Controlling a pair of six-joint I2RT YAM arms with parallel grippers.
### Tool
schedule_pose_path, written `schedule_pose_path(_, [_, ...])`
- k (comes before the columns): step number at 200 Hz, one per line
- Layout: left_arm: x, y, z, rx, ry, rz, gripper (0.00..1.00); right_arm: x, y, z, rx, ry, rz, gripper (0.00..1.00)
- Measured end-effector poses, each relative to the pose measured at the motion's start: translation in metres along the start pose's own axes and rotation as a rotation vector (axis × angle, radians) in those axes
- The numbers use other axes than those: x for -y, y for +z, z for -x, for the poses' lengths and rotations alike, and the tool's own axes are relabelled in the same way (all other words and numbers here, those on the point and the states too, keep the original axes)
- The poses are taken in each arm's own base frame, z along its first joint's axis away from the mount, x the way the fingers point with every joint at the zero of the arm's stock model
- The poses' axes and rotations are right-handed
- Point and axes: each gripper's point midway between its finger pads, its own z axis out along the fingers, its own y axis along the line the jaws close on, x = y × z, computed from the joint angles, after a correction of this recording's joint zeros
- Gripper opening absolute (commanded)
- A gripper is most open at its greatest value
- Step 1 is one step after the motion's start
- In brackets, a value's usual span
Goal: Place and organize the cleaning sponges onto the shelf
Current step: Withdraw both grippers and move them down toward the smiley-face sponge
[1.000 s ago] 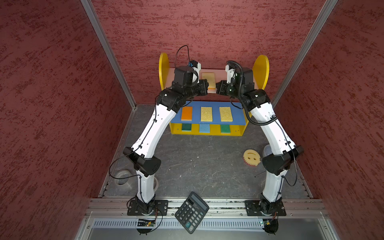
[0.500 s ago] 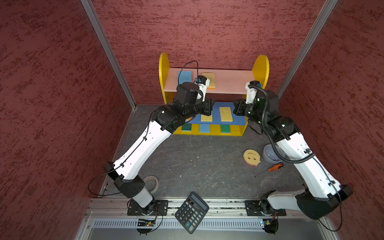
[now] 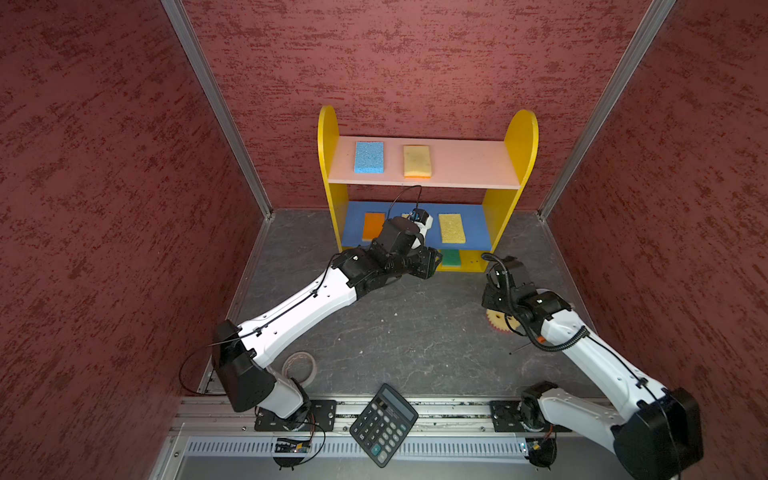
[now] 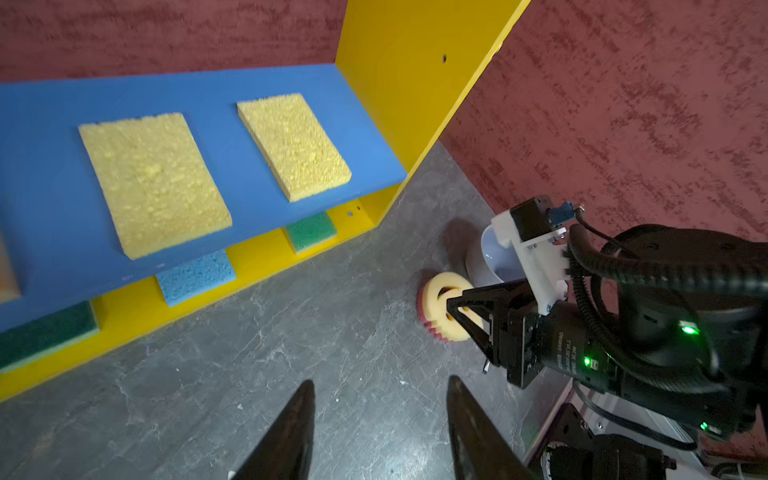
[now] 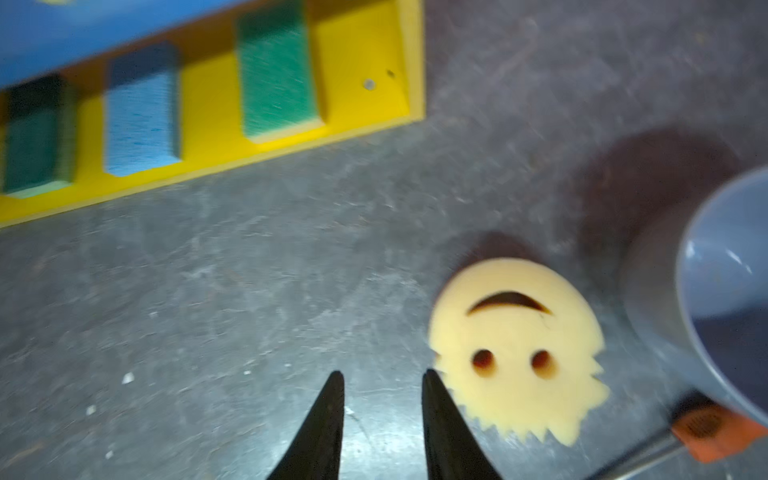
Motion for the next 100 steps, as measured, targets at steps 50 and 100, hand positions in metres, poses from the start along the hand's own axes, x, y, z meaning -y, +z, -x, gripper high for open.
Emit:
schedule_pose_path(50, [-0.011, 0.042, -0.054, -0.162, -0.105, -0.018, 0.54, 0.033, 0.040, -0.032, -0.089, 0.054, -0.075, 0.39])
schedule_pose_path(100, [-0.020, 0.053, -0.068, -0.207, -0.162, -0.017, 0.57, -0.008, 0.063, -0.043, -0.126, 0.062, 0.080, 0.39])
